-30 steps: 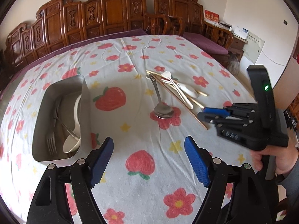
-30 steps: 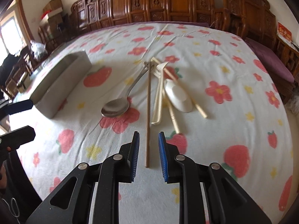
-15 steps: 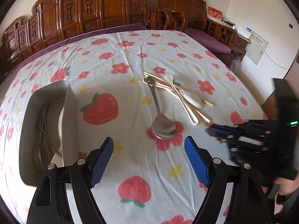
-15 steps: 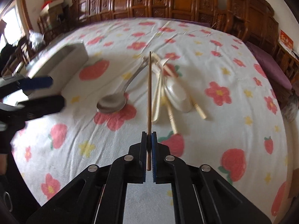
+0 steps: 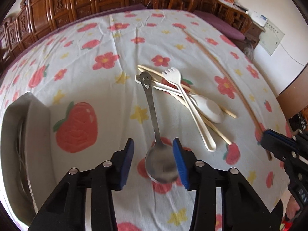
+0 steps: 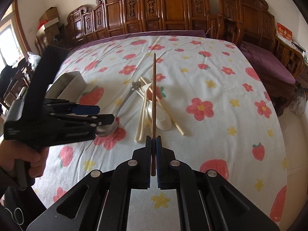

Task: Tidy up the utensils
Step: 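Grasp the smiley-handled metal spoon with the left tool while the right tool holds the chopstick, then carry the smiley spoon into the tray and open the left tool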

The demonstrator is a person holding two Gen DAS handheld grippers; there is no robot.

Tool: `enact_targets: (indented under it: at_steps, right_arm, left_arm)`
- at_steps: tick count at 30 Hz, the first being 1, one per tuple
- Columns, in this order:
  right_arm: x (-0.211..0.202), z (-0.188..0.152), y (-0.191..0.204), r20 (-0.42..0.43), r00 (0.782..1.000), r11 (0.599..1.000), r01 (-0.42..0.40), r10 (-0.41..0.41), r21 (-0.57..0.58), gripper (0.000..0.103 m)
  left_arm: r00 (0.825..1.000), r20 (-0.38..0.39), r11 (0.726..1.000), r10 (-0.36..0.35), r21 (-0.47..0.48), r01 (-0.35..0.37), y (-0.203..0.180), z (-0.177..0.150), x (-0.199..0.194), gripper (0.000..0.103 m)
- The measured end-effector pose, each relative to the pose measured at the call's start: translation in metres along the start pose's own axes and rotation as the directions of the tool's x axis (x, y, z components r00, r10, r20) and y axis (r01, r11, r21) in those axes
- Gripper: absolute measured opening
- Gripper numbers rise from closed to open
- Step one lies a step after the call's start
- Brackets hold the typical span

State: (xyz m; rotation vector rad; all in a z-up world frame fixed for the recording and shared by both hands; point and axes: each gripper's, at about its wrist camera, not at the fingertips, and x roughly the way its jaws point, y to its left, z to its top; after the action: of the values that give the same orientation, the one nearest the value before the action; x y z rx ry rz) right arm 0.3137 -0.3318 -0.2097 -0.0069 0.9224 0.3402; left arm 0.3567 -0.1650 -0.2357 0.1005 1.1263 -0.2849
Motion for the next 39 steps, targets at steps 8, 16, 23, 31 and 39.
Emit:
enact_targets:
  at_steps: [8, 16, 23, 31, 39]
  right_arm:
    - [0.002, -0.001, -0.008, -0.006, 1.000, 0.999, -0.004, 0.004, 0.034, 0.006]
    - [0.001, -0.002, -0.005, -0.006, 1.000, 1.000, -0.011, 0.011, 0.029, 0.006]
    - [-0.005, 0.003, 0.007, 0.012, 0.999, 0.999, -0.032, 0.032, 0.014, 0.006]
    - [-0.018, 0.009, 0.031, 0.046, 0.998, 0.999, -0.049, 0.050, -0.020, 0.006]
    - [-0.033, 0.014, 0.053, 0.073, 0.994, 0.996, -0.076, 0.080, -0.055, 0.006]
  left_arm:
    - [0.997, -0.048, 0.998, 0.057, 0.001, -0.057, -0.003, 0.015, 0.018, 0.028]
    - [0.993, -0.067, 0.995, 0.092, 0.030, -0.090, -0.009, 0.013, 0.016, 0.005]
    - [0.996, -0.014, 0.996, 0.089, 0.027, -0.088, -0.005, 0.005, -0.010, 0.005]
    - [0.995, 0.057, 0.996, 0.083, 0.028, -0.085, 0.004, 0.000, -0.054, 0.005]
    - [0.991, 0.097, 0.995, 0.089, 0.033, -0.092, 0.021, -0.014, -0.093, 0.005]
